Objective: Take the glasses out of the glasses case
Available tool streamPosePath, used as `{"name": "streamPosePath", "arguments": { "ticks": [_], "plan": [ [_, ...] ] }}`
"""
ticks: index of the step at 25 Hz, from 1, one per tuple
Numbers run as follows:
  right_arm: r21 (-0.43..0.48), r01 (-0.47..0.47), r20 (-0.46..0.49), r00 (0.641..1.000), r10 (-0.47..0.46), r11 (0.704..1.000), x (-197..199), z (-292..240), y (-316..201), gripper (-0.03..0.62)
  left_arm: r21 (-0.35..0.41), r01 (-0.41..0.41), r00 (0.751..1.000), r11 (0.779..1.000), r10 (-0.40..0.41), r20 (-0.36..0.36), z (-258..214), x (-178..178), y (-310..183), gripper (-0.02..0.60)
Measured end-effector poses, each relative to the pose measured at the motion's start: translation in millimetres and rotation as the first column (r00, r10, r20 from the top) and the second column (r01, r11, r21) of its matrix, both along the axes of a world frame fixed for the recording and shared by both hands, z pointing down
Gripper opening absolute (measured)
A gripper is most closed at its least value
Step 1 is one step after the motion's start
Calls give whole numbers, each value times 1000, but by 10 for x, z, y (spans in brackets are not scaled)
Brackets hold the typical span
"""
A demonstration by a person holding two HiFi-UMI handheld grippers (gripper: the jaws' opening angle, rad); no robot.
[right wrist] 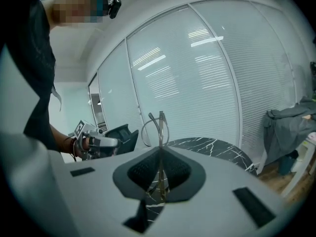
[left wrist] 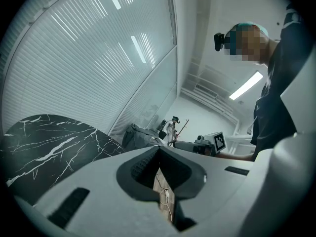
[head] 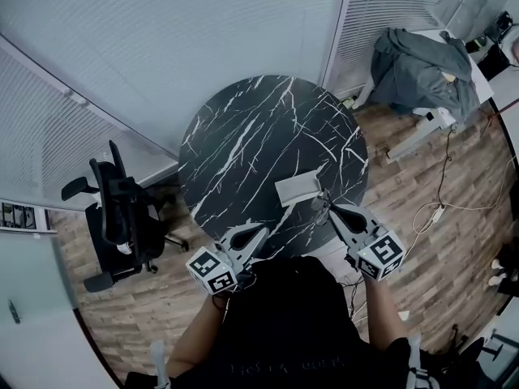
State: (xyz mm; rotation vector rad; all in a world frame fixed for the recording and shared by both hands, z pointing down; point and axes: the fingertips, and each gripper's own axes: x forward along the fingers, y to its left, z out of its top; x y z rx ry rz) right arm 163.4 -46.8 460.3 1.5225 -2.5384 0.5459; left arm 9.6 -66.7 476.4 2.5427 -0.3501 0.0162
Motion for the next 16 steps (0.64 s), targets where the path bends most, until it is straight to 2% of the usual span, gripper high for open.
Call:
{"name": "streamPosePath", "arguments": {
  "ticks": [8, 16],
  "plan": [
    [84, 1, 102, 995, -10, 996, -19, -178, 19, 34, 15, -15, 1000, 1000, 15, 3, -6, 3, -26, 18],
    [78, 15, 125, 992, -25, 997, -62, -137, 98, 34, 21, -11, 1000, 1000, 10, 6, 3, 0, -32, 18]
  ]
}}
